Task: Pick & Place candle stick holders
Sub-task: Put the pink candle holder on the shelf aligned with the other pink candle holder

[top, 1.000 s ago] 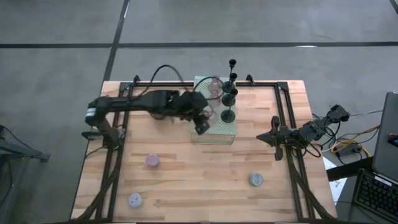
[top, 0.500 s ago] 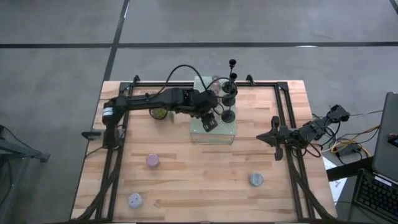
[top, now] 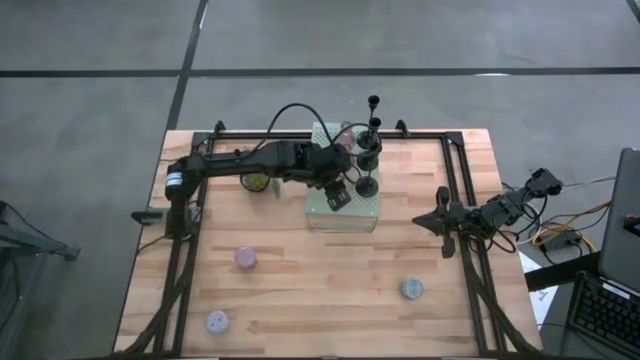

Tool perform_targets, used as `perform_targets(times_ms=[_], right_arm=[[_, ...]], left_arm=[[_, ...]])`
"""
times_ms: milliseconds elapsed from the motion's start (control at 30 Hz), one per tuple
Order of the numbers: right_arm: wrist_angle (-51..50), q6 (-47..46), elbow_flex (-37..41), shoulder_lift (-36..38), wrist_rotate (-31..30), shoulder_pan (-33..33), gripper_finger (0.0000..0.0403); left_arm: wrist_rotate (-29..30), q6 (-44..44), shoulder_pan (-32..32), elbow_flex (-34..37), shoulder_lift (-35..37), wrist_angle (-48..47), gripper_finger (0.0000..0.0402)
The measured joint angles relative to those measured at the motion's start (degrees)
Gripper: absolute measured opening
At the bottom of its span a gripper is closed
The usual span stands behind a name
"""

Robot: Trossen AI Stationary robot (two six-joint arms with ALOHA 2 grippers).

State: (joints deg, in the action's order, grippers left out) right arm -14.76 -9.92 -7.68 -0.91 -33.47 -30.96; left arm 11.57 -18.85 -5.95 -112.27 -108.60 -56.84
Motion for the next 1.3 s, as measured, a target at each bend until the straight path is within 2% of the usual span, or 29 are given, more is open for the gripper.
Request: perform_targets(times_ms=[367, 833, 1300], right_arm=[[0.0, 0.01, 0.0, 0.0, 0.0, 0.0, 0.0008], [0.0, 0.0, 0.0, 0.0, 0.0, 0.01, 0.0008], [0.0, -0.09, 0.0, 0.0, 0.0, 0.0, 0.0008]], left_arm=[[-0.06, -0.02, -0.81, 0.14, -0.13, 3.87, 0.0188], [-0.13, 2.13, -0.86, 0.11, -0.03, -0.38, 0.0188], [-1.51, 2.94, -1.2, -3.63, -0.02, -2.87, 0.0188]])
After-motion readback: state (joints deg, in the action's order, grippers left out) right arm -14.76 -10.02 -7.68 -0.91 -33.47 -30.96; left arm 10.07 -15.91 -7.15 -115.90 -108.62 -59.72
